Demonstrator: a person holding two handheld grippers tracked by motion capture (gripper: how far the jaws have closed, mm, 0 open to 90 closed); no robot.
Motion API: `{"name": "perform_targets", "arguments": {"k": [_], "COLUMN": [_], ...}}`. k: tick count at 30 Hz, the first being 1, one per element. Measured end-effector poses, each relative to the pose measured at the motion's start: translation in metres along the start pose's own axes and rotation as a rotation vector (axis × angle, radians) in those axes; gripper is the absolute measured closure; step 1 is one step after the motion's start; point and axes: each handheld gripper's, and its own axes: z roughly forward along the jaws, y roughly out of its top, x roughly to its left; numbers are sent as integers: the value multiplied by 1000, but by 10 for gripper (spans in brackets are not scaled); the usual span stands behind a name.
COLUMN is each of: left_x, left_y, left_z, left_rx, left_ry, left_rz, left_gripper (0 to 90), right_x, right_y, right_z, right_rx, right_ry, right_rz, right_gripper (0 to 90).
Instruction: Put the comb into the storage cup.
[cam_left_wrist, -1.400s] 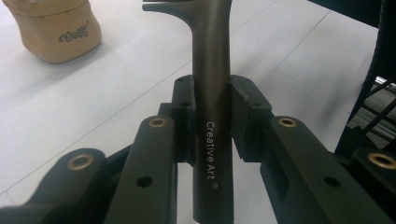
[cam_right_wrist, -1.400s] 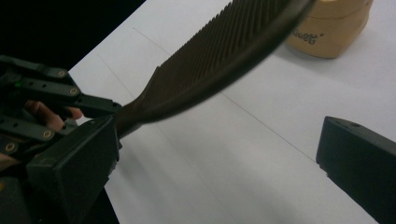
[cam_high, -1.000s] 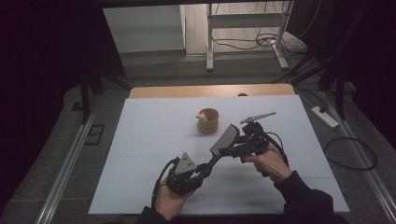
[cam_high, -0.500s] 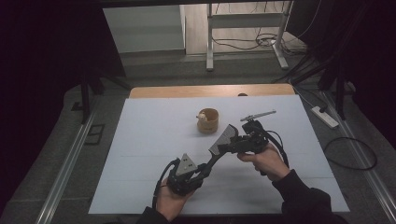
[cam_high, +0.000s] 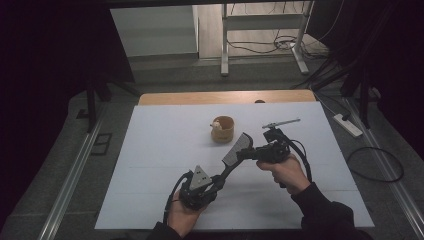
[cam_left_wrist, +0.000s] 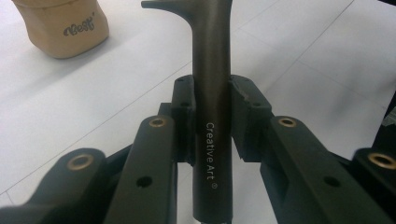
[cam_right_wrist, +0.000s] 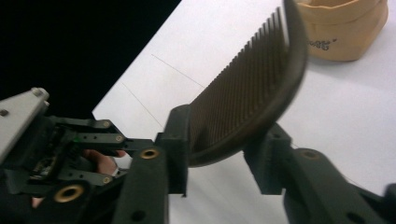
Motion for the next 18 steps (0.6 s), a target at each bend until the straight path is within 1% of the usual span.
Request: {"name": "perform_targets", "arguments": {"k": [3,7,9,11,12,13,16,17,18], "left_x": [0,2,2,2,2,3,4,5,5], "left_y": [-1,-1,-1,-1,-2,-2,-2,-2,-1], "left_z": [1,2,4,6,6,7,7,6,6], "left_rx": [5,11,20,34,40,43,45,40,38], "left_ry": [-1,-9,-12,-10,-13,-17,-20,-21,-17], "left_rz": [1,-2,2,5,5,2,-8,-14,-16], "left_gripper": [720,719,718,717,716,714,702,697,678], "right_x": [-3,-5,-7,-7,-6,-5,-2,-2,-1], "right_y": [-1,-1,-1,-1,-1,-1,-2,-2,-2], "right_z": [-1,-1,-2,-1,-1,-1,-1,-1,-1], "right_rx": [-9,-9,-14,-7,-5,-2,3,0,-9], "right_ry": [19,66,113,151,161,153,151,152,154], "right_rz": [21,51,78,92,93,82,62,60,46], "right_gripper": [696,756,795,828,833,834,836,836,836]}}
